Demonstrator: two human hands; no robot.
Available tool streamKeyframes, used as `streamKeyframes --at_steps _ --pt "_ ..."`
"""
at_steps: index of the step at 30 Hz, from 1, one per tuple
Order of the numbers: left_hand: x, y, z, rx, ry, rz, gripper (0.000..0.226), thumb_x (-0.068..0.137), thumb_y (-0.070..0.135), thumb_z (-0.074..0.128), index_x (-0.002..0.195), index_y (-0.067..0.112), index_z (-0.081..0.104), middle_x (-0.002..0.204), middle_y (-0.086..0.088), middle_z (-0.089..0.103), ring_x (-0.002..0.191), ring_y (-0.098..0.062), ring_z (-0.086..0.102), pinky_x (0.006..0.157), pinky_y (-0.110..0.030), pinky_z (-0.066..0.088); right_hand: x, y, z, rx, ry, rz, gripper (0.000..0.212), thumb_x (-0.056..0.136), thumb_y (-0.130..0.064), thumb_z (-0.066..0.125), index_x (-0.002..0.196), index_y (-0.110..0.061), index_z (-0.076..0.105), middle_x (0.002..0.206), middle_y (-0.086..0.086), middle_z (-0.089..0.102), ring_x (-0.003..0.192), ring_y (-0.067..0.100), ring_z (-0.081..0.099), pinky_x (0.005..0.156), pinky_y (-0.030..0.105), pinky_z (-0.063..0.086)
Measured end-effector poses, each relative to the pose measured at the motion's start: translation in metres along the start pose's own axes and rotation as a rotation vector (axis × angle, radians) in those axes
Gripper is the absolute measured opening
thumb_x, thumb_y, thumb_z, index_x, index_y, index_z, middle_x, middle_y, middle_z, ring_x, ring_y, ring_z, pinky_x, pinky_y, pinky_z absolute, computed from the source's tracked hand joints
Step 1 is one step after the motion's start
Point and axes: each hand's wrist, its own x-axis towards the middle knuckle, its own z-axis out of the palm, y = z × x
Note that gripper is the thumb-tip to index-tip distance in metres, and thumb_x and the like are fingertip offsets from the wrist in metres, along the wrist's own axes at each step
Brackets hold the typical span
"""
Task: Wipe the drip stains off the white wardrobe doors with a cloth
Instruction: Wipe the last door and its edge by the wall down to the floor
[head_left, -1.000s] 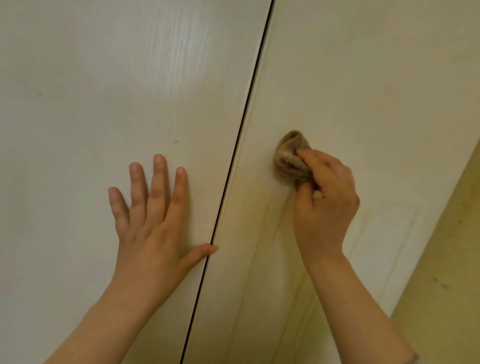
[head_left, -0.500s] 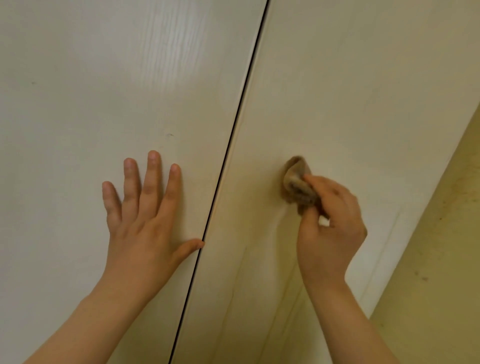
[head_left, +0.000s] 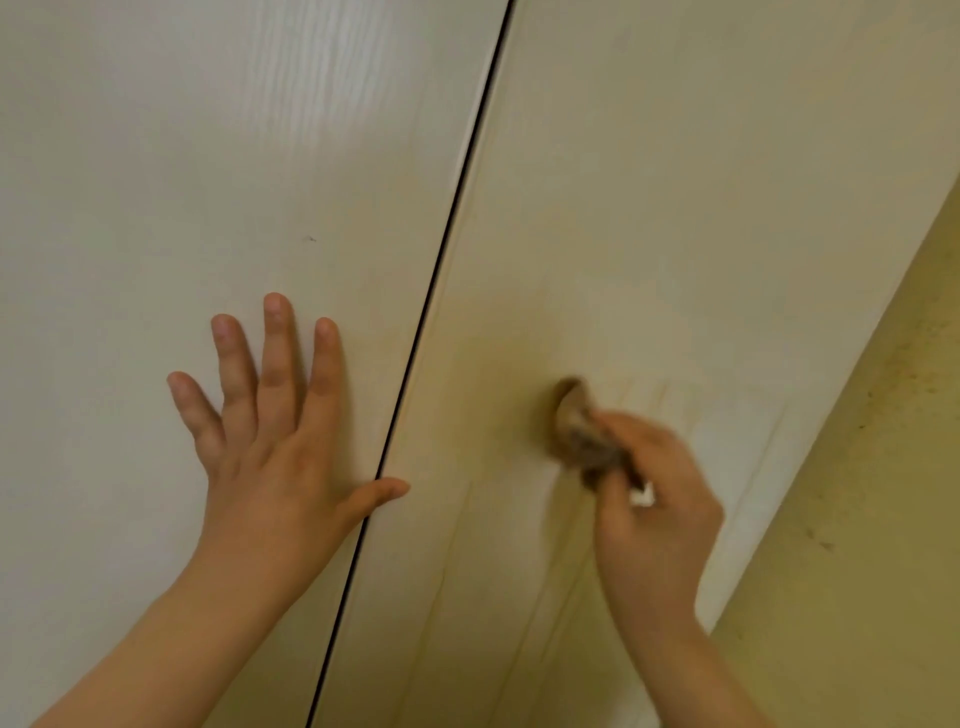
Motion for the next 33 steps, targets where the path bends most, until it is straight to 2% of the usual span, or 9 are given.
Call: streamKeyframes --at_steps 3,8,12,16,20,23,26,30,33 --pt "-0.001 0.000 0.001 -0.005 0.004 0.000 0.130 0.058 0.067 0.066 0.159 0.018 0.001 0.164 -0.007 -0.020 0.147 -0.030 -0.028 0.110 -0.071 -0.006 0.059 0.010 0.000 -0.060 0.199 -0.045 0.039 0.075 0.007 0.052 0.105 -0.005 0.073 0.101 0.008 0.069 0.088 0.029 0.064 0.072 0.048 0.053" --pt "-0.001 0.000 0.002 0.002 0.006 0.007 0.127 0.059 0.069 0.061 0.159 0.017 0.003 0.163 -0.005 -0.021 0.148 -0.030 -0.027 0.111 -0.072 -0.005 0.059 0.020 0.022 -0.109 0.276 0.002 0.042 0.072 0.006 0.051 0.106 -0.007 0.072 0.106 0.008 0.067 0.099 0.025 0.064 0.081 0.041 0.054" --pt "-0.001 0.000 0.003 0.003 0.007 0.009 0.128 0.060 0.069 0.062 0.159 0.018 -0.001 0.164 -0.007 -0.020 0.148 -0.031 -0.026 0.111 -0.071 -0.006 -0.034 0.027 0.024 -0.130 0.134 0.022 0.038 0.077 -0.004 0.048 0.105 -0.009 0.073 0.105 0.008 0.066 0.099 0.024 0.062 0.088 0.032 0.050" --pt "-0.001 0.001 0.001 -0.007 0.001 -0.006 0.131 0.058 0.069 0.065 0.158 0.022 -0.005 0.164 -0.004 -0.022 0.147 -0.029 -0.028 0.112 -0.069 -0.007 -0.085 0.028 0.017 -0.070 -0.029 0.124 0.035 0.080 -0.006 0.050 0.104 -0.017 0.073 0.105 0.000 0.067 0.098 0.018 0.064 0.079 0.043 0.055" --pt "-0.002 0.002 -0.001 -0.012 0.012 -0.002 0.131 0.059 0.065 0.070 0.159 0.019 -0.001 0.163 -0.003 -0.024 0.148 -0.029 -0.028 0.112 -0.069 -0.007 -0.024 0.024 0.000 -0.021 0.117 0.120 0.036 0.075 0.001 0.051 0.102 -0.006 0.073 0.103 0.006 0.069 0.094 0.026 0.065 0.075 0.053 0.054" --pt "-0.003 0.003 0.000 -0.008 0.019 -0.009 0.136 0.056 0.058 0.081 0.159 0.017 0.002 0.163 -0.003 -0.023 0.148 -0.030 -0.026 0.112 -0.068 -0.007 0.048 0.037 -0.009 -0.119 0.256 0.025 0.036 0.078 -0.001 0.049 0.106 -0.004 0.072 0.105 0.010 0.068 0.091 0.029 0.064 0.074 0.048 0.054" --pt "-0.005 0.007 0.000 -0.022 0.023 -0.028 0.135 0.058 0.049 0.087 0.158 0.014 0.003 0.163 -0.007 -0.021 0.148 -0.033 -0.024 0.112 -0.068 -0.007 0.080 0.049 -0.008 -0.176 0.277 0.028 0.041 0.076 0.006 0.048 0.107 -0.009 0.071 0.107 0.006 0.067 0.097 0.022 0.062 0.077 0.044 0.053" --pt "-0.005 0.013 0.000 -0.037 0.012 -0.047 0.132 0.062 0.042 0.089 0.158 0.013 0.003 0.162 -0.007 -0.025 0.148 -0.035 -0.026 0.112 -0.069 -0.007 0.018 0.055 -0.002 -0.212 0.208 0.047 0.041 0.073 0.002 0.048 0.107 -0.005 0.071 0.108 0.010 0.065 0.101 0.025 0.062 0.086 0.036 0.050" --pt "-0.005 0.012 0.000 -0.043 0.004 -0.041 0.132 0.063 0.043 0.088 0.158 0.015 0.000 0.160 -0.004 -0.029 0.146 -0.033 -0.029 0.112 -0.068 -0.009 -0.058 0.055 -0.002 -0.190 0.011 0.071 0.036 0.077 -0.004 0.047 0.103 -0.008 0.072 0.107 0.000 0.065 0.099 0.024 0.063 0.088 0.029 0.049"
